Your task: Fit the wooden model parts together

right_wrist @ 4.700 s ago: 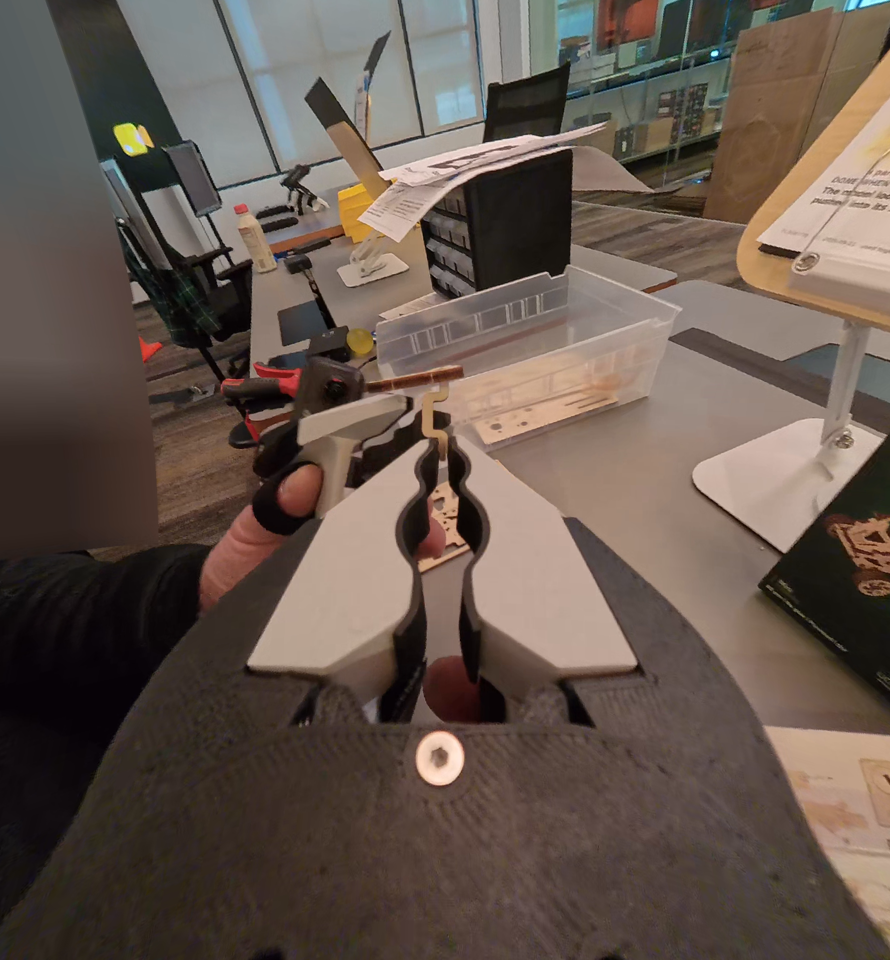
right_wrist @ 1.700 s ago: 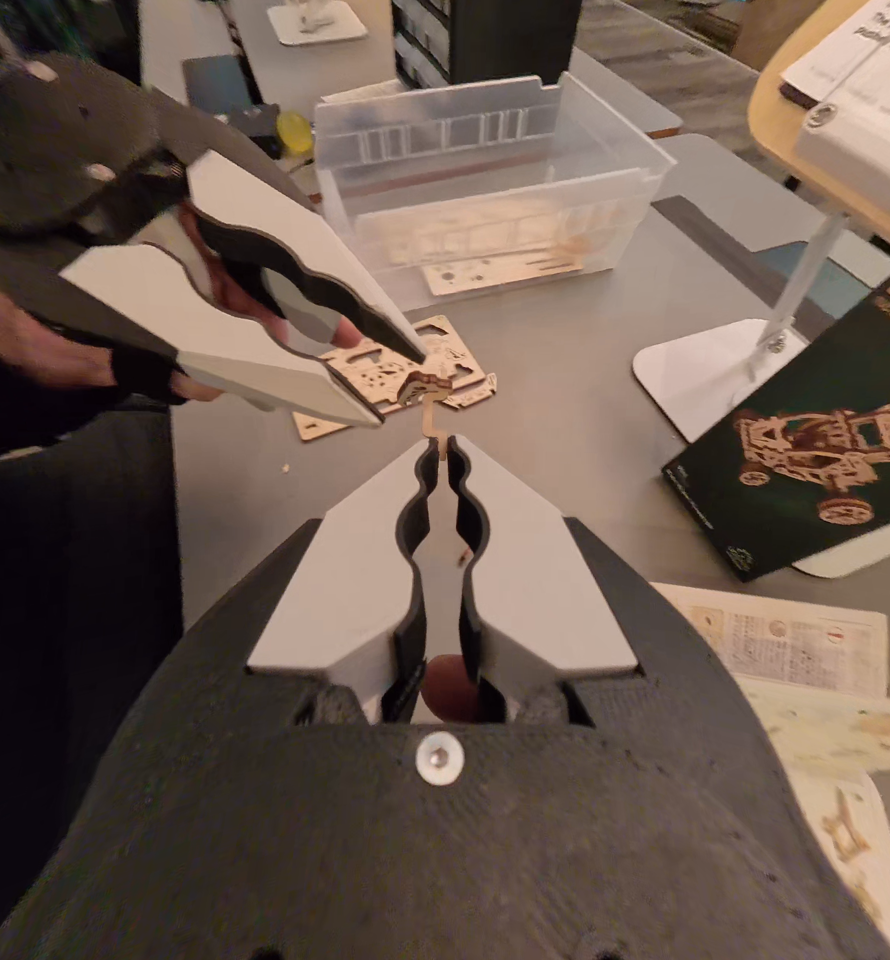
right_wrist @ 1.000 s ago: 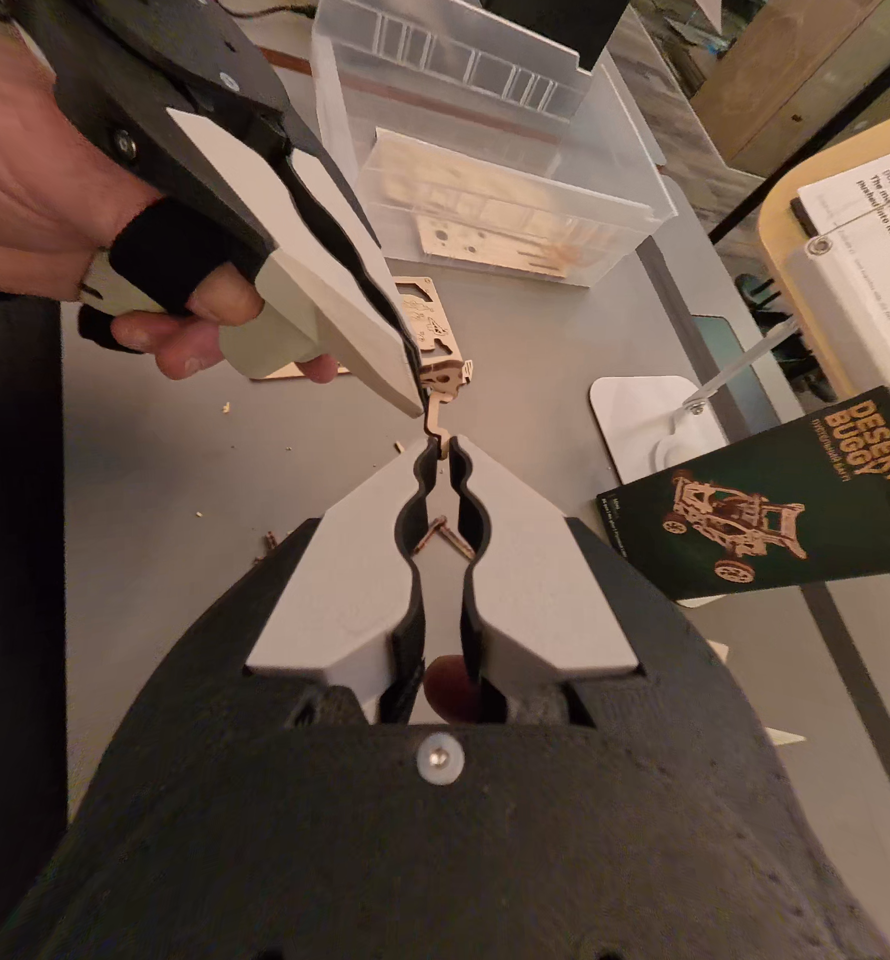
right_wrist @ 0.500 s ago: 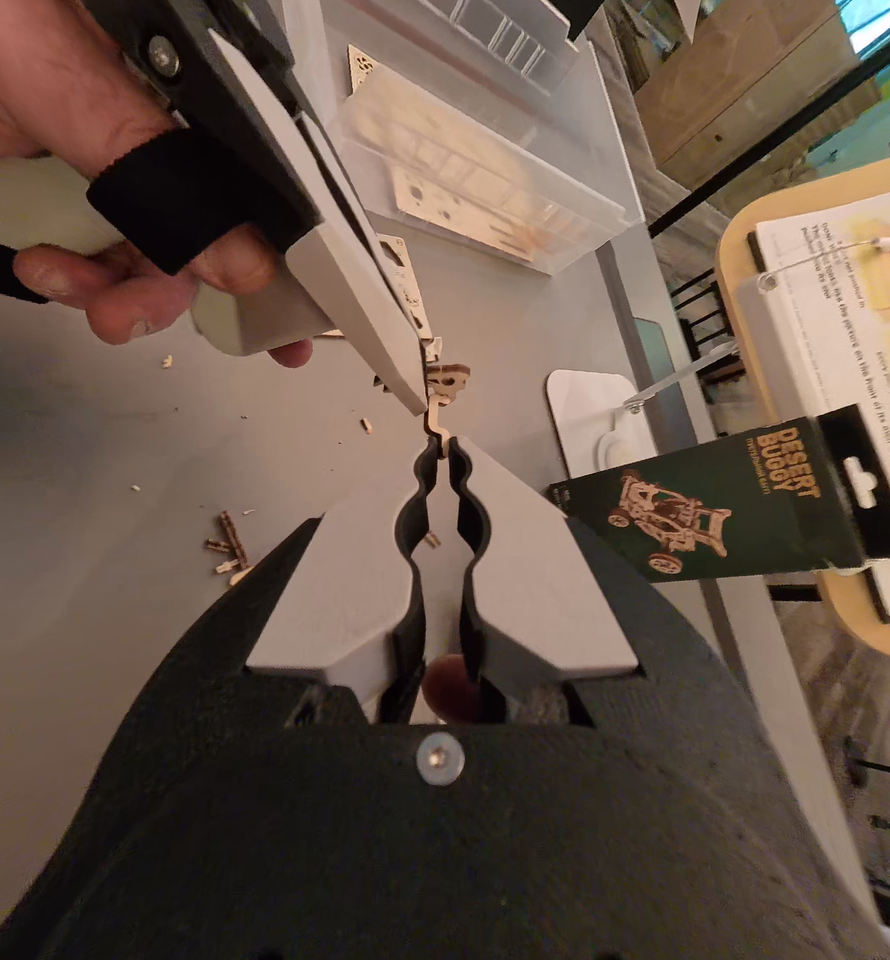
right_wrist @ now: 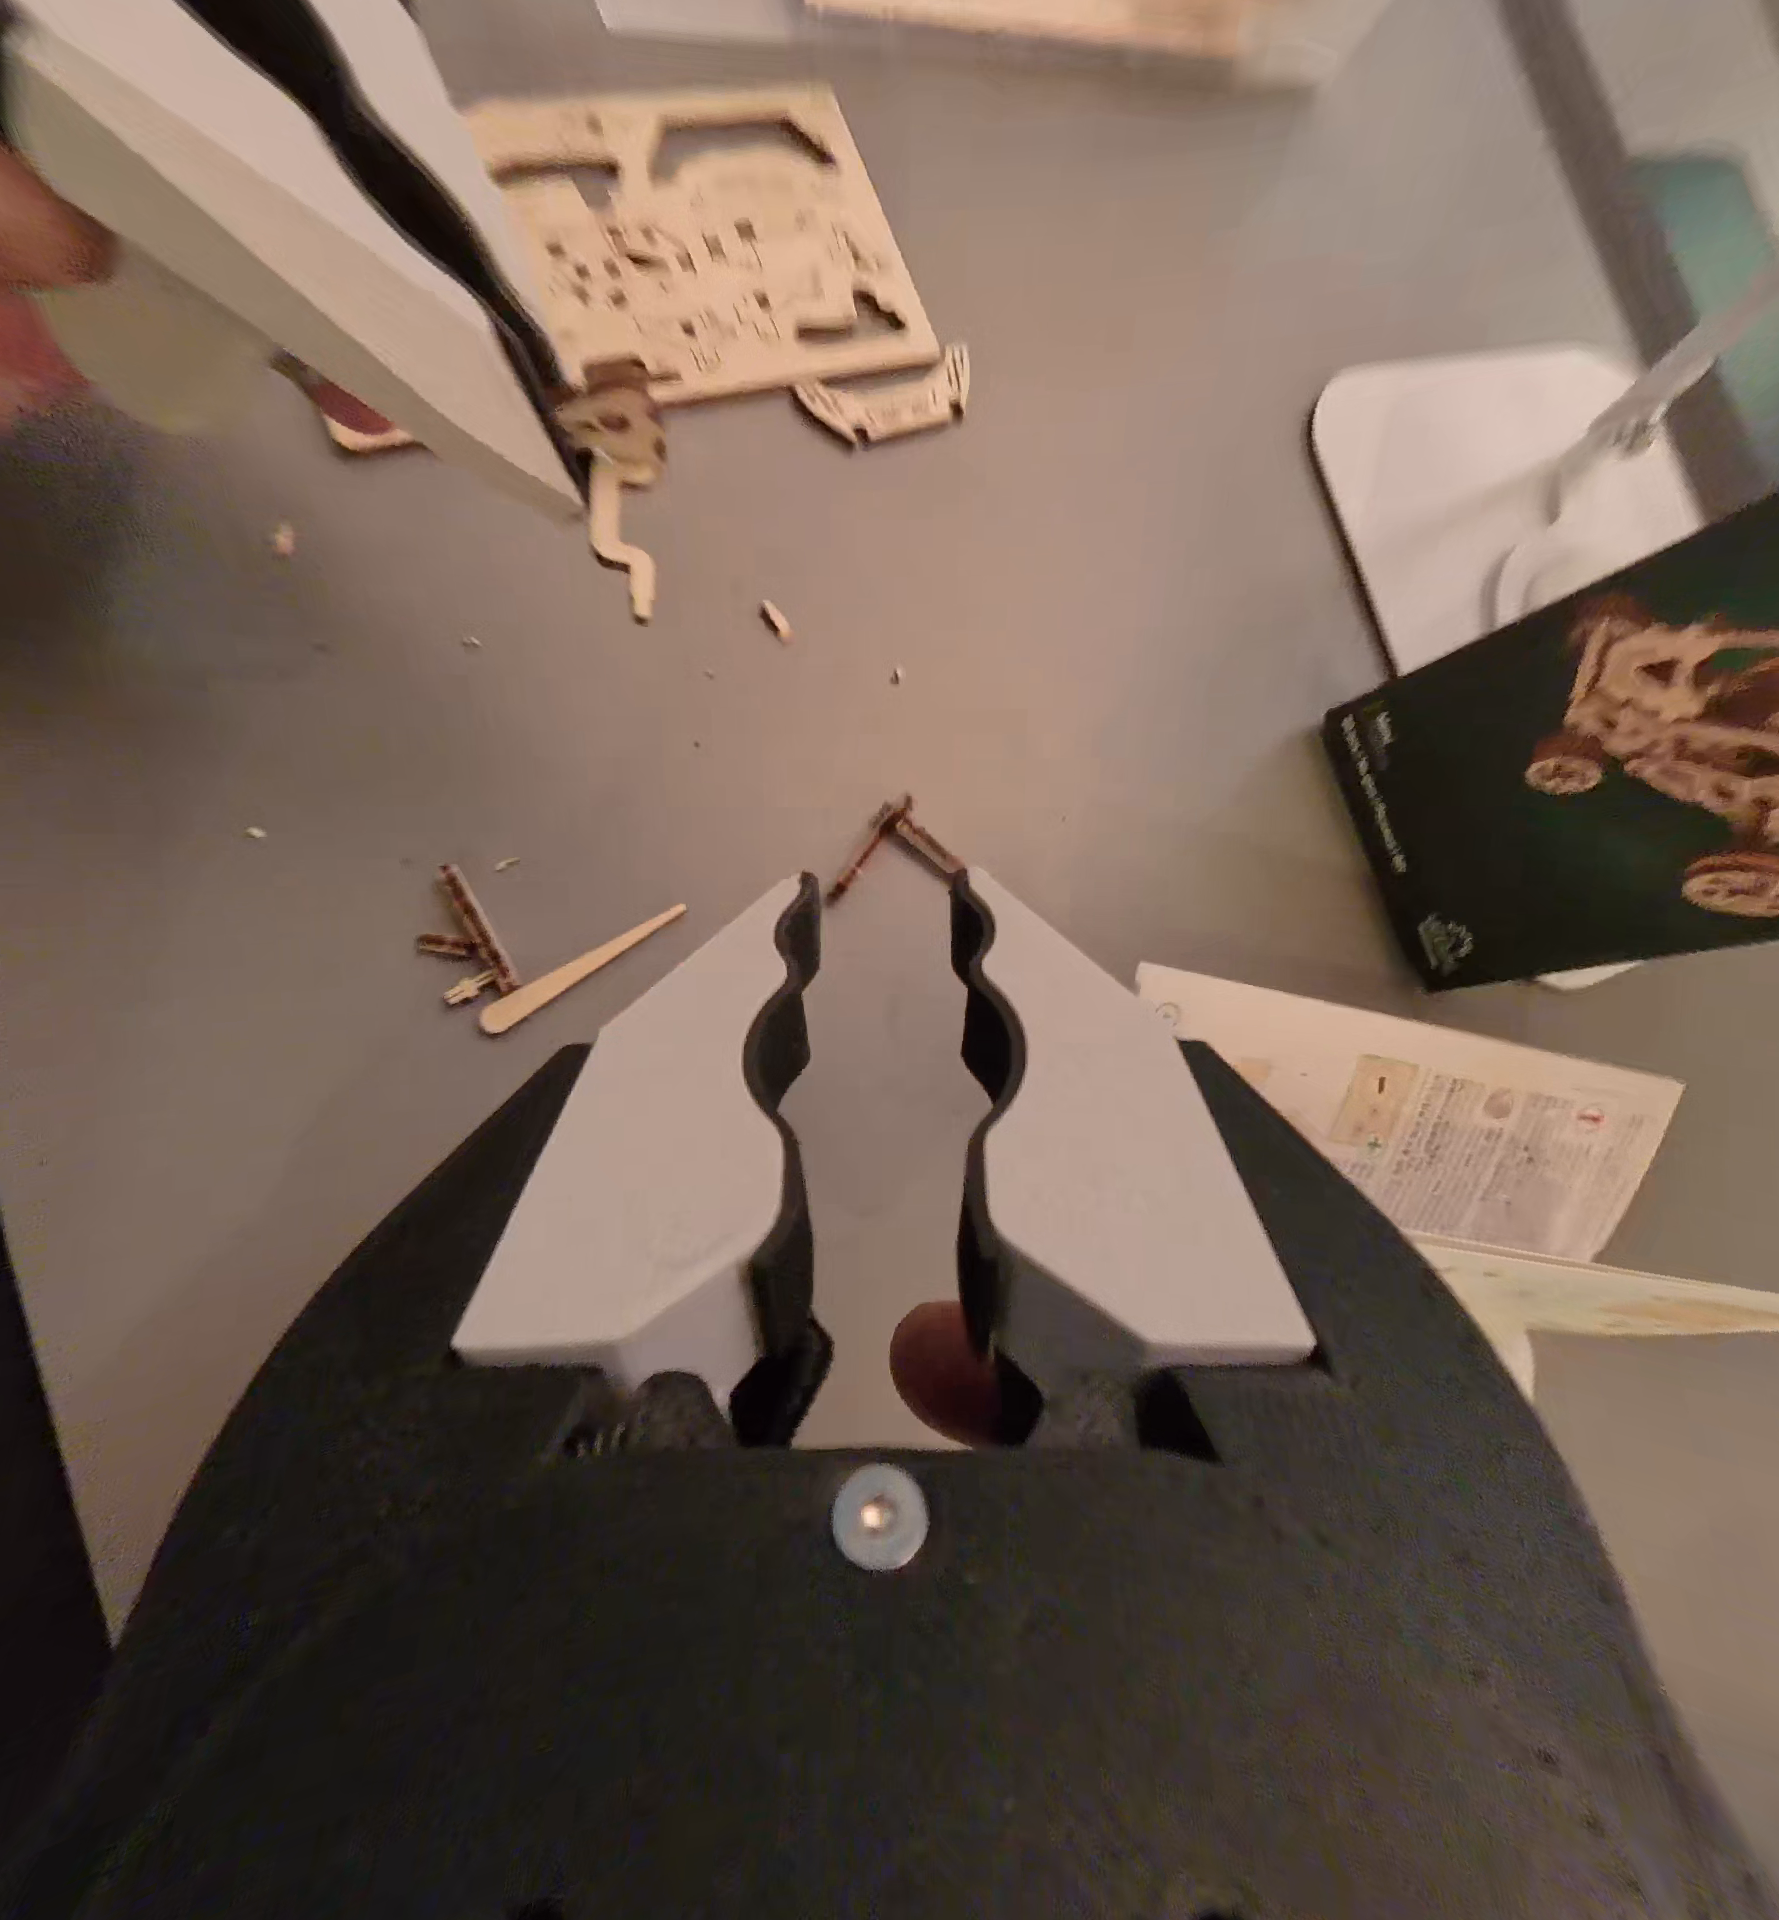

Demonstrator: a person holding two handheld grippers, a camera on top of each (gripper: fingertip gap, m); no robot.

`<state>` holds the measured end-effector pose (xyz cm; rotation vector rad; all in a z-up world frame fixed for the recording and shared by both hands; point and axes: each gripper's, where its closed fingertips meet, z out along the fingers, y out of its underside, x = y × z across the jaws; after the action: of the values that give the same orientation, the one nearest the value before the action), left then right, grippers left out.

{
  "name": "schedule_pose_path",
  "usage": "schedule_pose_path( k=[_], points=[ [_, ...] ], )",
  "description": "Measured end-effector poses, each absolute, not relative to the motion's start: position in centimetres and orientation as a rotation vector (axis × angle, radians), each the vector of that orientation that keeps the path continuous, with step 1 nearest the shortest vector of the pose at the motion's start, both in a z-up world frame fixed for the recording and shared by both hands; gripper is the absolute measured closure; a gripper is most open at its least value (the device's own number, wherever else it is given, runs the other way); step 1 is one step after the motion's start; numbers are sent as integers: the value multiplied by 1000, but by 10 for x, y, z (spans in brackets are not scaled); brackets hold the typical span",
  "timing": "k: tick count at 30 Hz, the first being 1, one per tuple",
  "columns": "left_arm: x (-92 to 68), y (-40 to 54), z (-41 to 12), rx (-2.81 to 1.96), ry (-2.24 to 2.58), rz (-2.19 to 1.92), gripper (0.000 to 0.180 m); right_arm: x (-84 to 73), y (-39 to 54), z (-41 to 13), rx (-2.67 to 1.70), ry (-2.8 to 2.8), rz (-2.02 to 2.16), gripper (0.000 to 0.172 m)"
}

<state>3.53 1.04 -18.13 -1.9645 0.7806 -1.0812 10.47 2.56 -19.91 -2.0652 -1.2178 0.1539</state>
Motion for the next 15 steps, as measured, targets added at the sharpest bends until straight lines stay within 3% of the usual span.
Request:
schedule_pose_path(
  k=[2, 8, 12, 15],
  points=[
    [32, 14, -186, -1978, 757, -1085, 176, 102, 32, -212, -2121, -1156, 135, 158],
    [25, 19, -195, -1993, 727, -1079, 176, 97, 42, -240, -2234, -1000, 125, 155],
    [23, 22, -197, -1994, 708, -1103, 176, 97, 49, -250, -2258, -970, 113, 169],
    [20, 23, -198, -1992, 700, -1112, 176, 91, 45, -255, -2274, -993, 175, 170]
  ],
)
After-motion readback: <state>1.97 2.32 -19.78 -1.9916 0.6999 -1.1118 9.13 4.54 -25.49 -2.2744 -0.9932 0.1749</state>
